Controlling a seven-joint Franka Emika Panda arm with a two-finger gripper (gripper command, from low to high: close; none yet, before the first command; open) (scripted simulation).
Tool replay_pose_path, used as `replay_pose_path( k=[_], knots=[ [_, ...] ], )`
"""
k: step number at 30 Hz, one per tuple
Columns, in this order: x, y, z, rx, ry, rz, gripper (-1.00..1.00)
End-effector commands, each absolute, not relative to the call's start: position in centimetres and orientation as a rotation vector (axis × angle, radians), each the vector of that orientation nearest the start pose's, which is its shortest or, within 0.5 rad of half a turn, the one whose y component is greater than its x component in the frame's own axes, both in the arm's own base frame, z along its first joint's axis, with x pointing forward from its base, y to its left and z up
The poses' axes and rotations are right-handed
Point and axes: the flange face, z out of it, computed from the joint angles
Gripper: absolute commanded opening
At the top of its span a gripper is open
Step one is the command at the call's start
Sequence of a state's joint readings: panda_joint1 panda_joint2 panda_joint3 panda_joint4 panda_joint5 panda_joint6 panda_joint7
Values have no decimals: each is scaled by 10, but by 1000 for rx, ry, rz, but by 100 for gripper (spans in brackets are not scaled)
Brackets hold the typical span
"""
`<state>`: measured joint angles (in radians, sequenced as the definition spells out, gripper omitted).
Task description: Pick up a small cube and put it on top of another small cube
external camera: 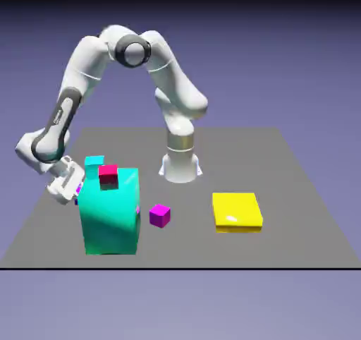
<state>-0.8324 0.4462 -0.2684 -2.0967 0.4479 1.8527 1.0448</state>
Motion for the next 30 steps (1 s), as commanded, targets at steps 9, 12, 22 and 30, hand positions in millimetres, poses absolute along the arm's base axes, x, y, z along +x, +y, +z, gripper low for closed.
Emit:
replay_pose_path(
  k=[9,12,22,30],
  knots=[
    [302,-404,318,-609,2699,713,-100],
    [311,-387,357,-490,2682,686,-100],
    [333,-329,392,-233,2556,757,-100],
    [319,-347,428,-230,2559,757,100]
  ],
)
